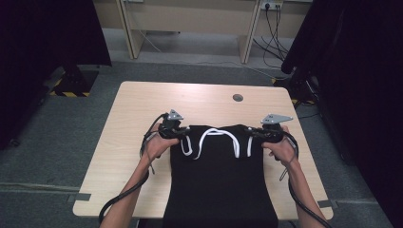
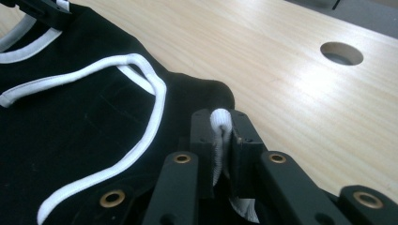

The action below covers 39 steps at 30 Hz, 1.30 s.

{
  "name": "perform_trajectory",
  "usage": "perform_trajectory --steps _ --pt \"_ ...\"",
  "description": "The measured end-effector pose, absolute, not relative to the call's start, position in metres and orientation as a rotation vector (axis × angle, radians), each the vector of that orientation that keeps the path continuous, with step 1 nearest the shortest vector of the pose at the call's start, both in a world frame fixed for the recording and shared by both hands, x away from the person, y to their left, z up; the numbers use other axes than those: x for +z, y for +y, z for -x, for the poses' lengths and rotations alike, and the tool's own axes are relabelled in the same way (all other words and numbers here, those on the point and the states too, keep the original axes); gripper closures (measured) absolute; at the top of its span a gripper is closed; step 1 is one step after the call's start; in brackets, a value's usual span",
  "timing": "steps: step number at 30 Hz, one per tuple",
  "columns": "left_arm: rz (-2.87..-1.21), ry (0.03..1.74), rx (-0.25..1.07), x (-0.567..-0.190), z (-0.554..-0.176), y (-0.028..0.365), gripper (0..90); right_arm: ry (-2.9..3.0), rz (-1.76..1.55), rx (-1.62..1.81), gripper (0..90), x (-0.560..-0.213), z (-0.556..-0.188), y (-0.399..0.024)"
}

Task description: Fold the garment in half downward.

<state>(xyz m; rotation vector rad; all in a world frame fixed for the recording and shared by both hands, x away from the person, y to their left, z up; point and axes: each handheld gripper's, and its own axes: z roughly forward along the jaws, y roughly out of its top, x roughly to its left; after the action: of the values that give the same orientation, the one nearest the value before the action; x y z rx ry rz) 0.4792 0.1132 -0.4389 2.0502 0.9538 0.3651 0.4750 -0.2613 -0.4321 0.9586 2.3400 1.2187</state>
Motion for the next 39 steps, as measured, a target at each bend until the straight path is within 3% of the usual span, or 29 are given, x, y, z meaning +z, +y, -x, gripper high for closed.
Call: perform_trajectory --steps 16,21,39 --pt "-1.998 0.943 0.517 -0.384 -0.505 0.107 82.3 2.254 -0.915 1.242 82.3 -0.394 -0.499 -0.254" --pt "-1.96 0.879 0.525 -0.382 -0.487 0.108 81.9 2.237 -0.857 1.263 82.3 -0.389 -0.491 -0.251" --pt "-1.931 0.701 0.582 -0.419 -0.382 0.114 81.2 2.226 -0.697 1.355 82.0 -0.43 -0.412 -0.25"
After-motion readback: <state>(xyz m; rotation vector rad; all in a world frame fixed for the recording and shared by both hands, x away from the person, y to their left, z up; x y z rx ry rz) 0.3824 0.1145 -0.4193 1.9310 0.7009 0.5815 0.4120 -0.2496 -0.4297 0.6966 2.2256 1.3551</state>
